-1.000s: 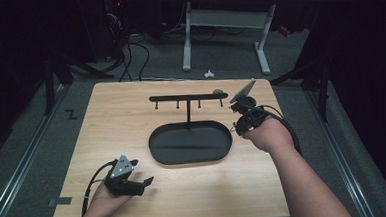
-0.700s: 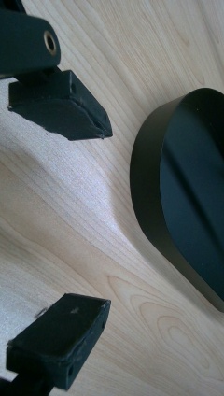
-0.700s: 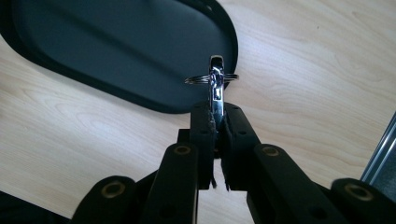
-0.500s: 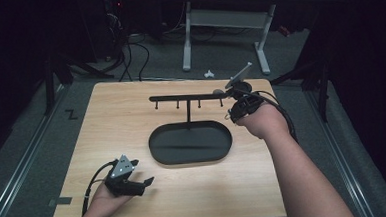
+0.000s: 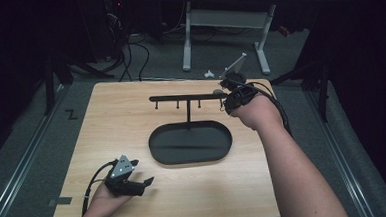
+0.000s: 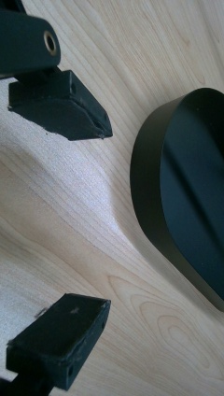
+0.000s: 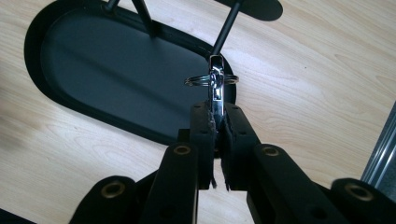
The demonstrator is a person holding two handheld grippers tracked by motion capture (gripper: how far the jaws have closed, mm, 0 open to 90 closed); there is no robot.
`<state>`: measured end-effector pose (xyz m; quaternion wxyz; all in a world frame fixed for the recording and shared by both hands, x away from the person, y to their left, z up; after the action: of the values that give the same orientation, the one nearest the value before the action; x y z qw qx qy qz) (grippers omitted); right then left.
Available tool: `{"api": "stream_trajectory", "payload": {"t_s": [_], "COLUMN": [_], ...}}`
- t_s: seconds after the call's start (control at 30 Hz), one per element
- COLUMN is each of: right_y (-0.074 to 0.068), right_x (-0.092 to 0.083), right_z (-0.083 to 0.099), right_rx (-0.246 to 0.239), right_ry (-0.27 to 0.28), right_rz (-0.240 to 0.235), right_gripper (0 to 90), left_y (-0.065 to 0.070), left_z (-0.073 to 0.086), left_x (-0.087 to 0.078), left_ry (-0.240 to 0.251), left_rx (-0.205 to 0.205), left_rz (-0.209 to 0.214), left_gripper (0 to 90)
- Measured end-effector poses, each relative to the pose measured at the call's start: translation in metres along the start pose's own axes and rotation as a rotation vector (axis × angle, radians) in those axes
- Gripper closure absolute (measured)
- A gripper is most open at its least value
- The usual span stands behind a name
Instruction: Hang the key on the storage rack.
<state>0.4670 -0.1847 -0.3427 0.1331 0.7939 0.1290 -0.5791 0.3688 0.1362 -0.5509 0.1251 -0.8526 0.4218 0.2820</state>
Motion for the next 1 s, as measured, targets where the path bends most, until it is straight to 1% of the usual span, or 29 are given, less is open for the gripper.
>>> {"api": "stream_trajectory", "payload": {"t_s": [0.1,0.13,0.2,0.43,0.57,0.7,0.77,0.8,0.83,0.87,0.9,1.0], "right_y": [0.0,0.0,0.001,0.009,0.01,0.009,0.01,0.011,0.013,0.013,0.014,0.014], "right_x": [0.001,0.003,0.005,0.009,0.014,0.017,0.018,0.018,0.018,0.018,0.017,0.015], "right_z": [-0.003,-0.005,-0.007,-0.014,-0.017,-0.021,-0.023,-0.024,-0.025,-0.025,-0.026,-0.026], "right_rx": [0.009,0.001,0.006,0.039,0.041,0.049,0.053,0.058,0.065,0.072,0.075,0.077], "right_ry": [-0.003,-0.002,-0.007,-0.01,-0.014,-0.003,0.005,0.009,0.012,0.012,0.017,0.019], "right_rz": [-0.006,-0.001,-0.002,-0.008,-0.005,0.001,0.014,0.024,0.03,0.033,0.031,0.037], "right_gripper": [84.3,84.3,84.3,84.3,84.2,84.1,83.9,82.9,79.5,76.1,74.7,74.4], "left_y": [0.0,0.0,0.0,-0.001,-0.001,0.0,0.0,-0.001,-0.001,-0.001,-0.001,-0.001], "left_z": [0.0,0.0,0.0,0.0,0.0,0.0,0.0,0.0,0.0,0.0,0.0,0.0], "left_x": [0.0,0.0,0.0,0.0,0.0,0.001,0.001,0.001,0.001,0.001,0.001,0.001], "left_ry": [-0.001,0.0,0.001,0.004,0.005,0.003,0.003,0.002,0.003,0.003,0.003,0.003], "left_rx": [0.0,0.0,0.0,-0.003,-0.002,0.0,0.0,0.0,0.0,-0.001,-0.001,0.0], "left_rz": [0.0,0.0,-0.001,-0.002,-0.001,-0.001,-0.001,-0.002,-0.002,-0.002,-0.002,-0.001], "left_gripper": [15.2,15.2,15.2,15.3,15.3,15.3,15.3,15.3,15.3,15.3,15.3,15.3]}}
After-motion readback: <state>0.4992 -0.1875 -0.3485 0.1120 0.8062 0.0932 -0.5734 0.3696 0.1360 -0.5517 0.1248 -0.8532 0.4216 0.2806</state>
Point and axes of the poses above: each handheld gripper's, and its own axes: x roughly forward along the jaws, z roughly out of its underside, y roughly to its right, the point moved 5 cm from there along x, roughly forward along the jaws
